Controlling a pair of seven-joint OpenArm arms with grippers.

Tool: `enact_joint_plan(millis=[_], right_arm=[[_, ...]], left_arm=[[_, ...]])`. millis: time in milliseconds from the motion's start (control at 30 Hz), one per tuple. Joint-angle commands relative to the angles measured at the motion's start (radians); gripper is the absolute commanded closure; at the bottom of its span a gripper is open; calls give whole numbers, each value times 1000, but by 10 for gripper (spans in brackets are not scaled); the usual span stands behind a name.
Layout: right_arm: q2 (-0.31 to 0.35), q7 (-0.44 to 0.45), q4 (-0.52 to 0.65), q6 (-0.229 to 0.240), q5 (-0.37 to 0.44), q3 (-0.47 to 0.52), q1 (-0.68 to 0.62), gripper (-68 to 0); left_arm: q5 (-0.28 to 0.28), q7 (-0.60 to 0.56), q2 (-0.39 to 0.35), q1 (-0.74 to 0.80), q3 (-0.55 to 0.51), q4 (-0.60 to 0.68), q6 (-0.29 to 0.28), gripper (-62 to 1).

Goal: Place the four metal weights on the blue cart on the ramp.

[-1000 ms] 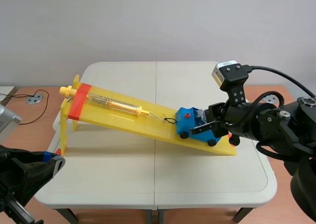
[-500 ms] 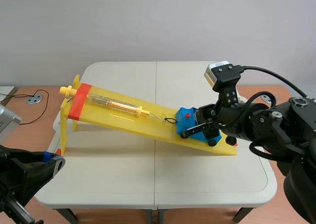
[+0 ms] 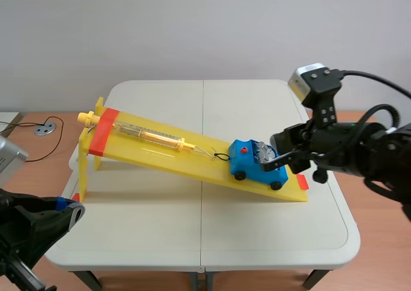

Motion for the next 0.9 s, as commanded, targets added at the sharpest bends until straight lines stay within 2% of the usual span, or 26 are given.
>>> enact_joint_plan(millis=[0,100,200,367,500,700,767,867], right_arm=[[107,100,156,23,64,75,3,-6],[156,103,189,37,79,126,-73,-6],[190,103,212,98,120,189,-157,-6],[213,94,267,178,172,306,-327,-6],[213,91,296,235,208,399,-471,-6],[210,92,300,301,212,474,-666,-6],[204,92,300,323,212,491,-724,-6],[204,96,300,325,212,507,-808,-6]], left_arm=[[-74,-80,35,-26,-14,71,-46,-34],[-74,-77,81,-48,-9,80,-61,-33],[-61,-68,127,-85,13,89,-61,-32],[34,-58,186,-156,86,90,-61,-29],[149,-60,225,-219,154,90,-53,-27],[296,-85,271,-320,229,68,26,-27],[331,-92,285,-358,244,42,56,-27],[353,-97,312,-417,253,-11,86,-27]])
